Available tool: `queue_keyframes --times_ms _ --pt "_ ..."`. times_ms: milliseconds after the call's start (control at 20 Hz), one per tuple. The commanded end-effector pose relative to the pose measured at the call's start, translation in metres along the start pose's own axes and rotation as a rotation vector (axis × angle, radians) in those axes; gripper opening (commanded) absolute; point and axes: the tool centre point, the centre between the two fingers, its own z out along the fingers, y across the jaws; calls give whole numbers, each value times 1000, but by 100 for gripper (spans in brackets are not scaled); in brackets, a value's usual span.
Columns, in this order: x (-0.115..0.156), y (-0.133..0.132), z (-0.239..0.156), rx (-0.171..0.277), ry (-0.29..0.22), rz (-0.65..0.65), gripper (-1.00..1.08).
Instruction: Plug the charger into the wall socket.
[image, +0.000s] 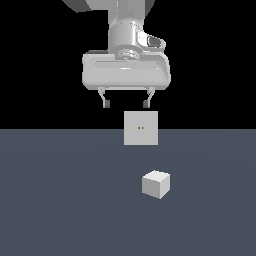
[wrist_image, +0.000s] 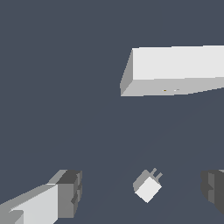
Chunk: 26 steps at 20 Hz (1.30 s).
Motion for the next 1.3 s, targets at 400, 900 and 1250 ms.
queue_keyframes --times_ms 400,900,1250 --pt "-7 6 7 -2 13 53 100" --pt "-34 25 34 -11 63 259 100" --pt "-61 38 60 -21 110 453 100"
